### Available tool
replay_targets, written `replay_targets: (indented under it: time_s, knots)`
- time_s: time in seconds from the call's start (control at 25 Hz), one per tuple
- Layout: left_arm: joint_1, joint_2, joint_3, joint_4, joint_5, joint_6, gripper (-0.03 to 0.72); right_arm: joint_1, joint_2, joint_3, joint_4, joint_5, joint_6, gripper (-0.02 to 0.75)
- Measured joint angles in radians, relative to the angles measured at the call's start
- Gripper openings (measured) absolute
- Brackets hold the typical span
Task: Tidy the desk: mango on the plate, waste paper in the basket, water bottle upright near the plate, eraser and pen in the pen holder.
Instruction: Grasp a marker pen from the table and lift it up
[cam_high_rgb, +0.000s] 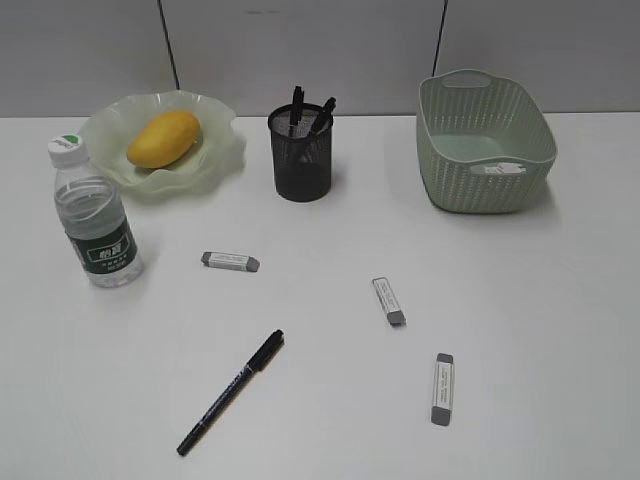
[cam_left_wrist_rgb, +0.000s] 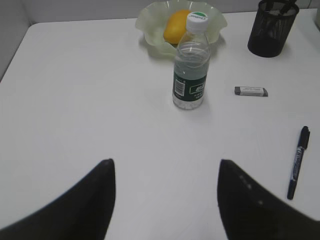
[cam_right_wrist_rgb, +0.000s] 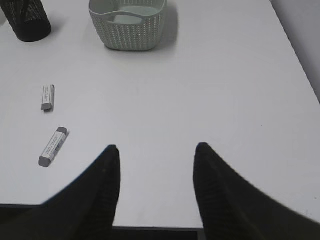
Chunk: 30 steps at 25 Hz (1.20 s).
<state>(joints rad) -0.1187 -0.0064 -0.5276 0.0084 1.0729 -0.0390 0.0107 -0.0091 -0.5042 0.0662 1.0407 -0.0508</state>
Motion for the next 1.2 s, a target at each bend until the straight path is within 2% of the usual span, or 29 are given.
replay_targets:
  time_s: [0.68, 0.8, 1.0, 1.2]
  knots:
    - [0.008, -0.002, 0.001, 0.002, -0.003, 0.006, 0.49, -0.001, 0.0, 0.0, 0.001, 0.0, 0.0, 0.388]
    - [0.045, -0.002, 0.001, 0.002, -0.004, 0.006, 0.49, -0.001, 0.0, 0.0, 0.001, -0.001, 0.0, 0.388]
    - [0.147, -0.002, 0.001, 0.002, -0.004, 0.006, 0.489, -0.001, 0.0, 0.0, 0.001, 0.0, 0.0, 0.388]
    - [0.151, -0.002, 0.001, 0.004, -0.004, 0.006, 0.488, -0.001, 0.001, -0.005, 0.007, -0.001, 0.001, 0.387]
